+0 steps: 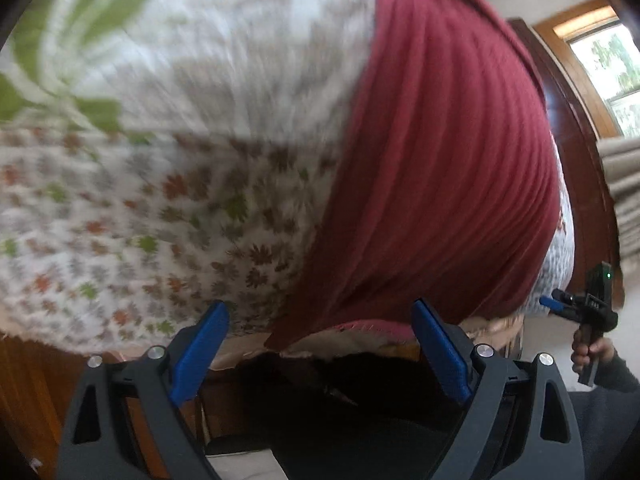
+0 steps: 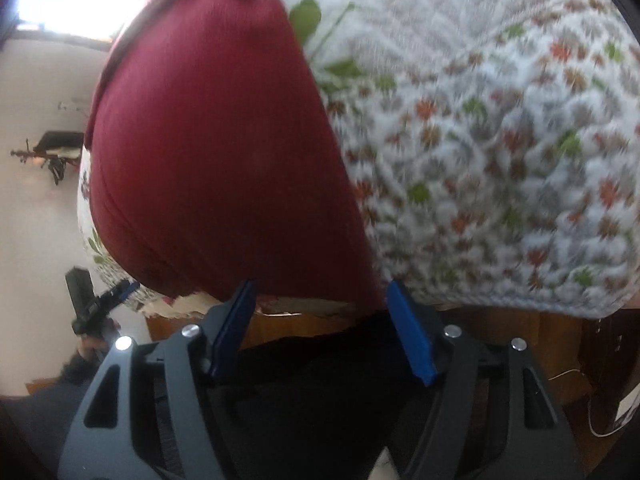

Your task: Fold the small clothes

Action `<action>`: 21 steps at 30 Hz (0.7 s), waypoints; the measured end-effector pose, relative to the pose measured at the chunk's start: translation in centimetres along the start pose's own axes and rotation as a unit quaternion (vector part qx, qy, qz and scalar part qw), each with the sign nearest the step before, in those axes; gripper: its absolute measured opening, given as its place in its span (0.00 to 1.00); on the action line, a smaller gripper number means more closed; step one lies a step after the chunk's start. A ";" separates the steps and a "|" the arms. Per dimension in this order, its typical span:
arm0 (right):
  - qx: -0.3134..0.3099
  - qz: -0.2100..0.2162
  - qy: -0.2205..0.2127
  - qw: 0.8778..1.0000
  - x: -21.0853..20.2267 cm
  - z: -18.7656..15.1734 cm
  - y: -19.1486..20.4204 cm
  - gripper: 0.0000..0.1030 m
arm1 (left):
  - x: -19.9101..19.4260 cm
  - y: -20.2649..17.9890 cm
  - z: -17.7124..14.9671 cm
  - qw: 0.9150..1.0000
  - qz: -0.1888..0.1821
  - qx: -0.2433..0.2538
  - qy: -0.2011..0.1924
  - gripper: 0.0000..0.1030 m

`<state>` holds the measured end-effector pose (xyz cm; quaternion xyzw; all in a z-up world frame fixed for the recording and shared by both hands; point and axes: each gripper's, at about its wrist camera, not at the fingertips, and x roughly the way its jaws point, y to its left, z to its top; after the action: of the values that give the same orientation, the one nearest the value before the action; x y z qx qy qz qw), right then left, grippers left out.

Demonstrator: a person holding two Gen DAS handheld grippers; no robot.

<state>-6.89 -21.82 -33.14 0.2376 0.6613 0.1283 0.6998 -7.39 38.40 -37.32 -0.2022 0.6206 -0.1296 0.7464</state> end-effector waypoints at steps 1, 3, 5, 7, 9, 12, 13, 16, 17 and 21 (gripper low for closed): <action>-0.008 -0.007 -0.001 1.000 0.3 -0.4 0.2 0.67 | 0.3 0.0 0.1 1.000 -0.006 0.004 0.004 0.89; -0.025 -0.016 -0.002 1.000 1.0 -0.7 0.4 0.66 | 1.2 -0.4 0.4 0.999 -0.017 0.029 0.010 0.88; -0.043 -0.022 -0.007 0.999 1.6 -1.0 0.7 0.65 | 1.9 -0.7 0.6 0.999 -0.022 0.041 0.021 0.81; -0.050 -0.024 -0.004 0.998 2.3 -1.0 1.0 0.63 | 2.9 -0.6 0.8 0.998 -0.024 0.041 0.044 0.61; -0.053 -0.022 0.001 0.998 3.0 -0.8 1.2 0.63 | 3.7 -0.5 0.6 0.997 -0.018 0.042 0.065 0.45; -0.037 -0.011 0.001 0.999 4.1 -0.2 0.8 0.63 | 3.7 -0.5 0.5 0.997 -0.017 0.041 0.062 0.44; -0.031 -0.003 0.002 1.000 4.4 0.0 0.6 0.63 | 3.7 -0.5 0.4 0.997 -0.017 0.039 0.059 0.44; -0.018 0.028 0.026 0.999 5.2 0.2 0.8 0.61 | 3.6 -0.2 0.9 0.998 -0.020 0.024 0.055 0.50; -0.020 0.033 0.029 0.999 5.3 0.1 1.1 0.61 | 3.7 0.0 1.4 0.998 -0.021 0.024 0.057 0.48; -0.013 0.042 0.030 0.999 5.4 -0.2 0.7 0.61 | 3.9 -0.2 1.5 0.997 -0.022 0.032 0.069 0.30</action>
<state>-6.45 -18.50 -37.42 0.2522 0.6695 0.1734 0.6768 -5.15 36.67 -40.37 -0.1825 0.6615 -0.1798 0.7048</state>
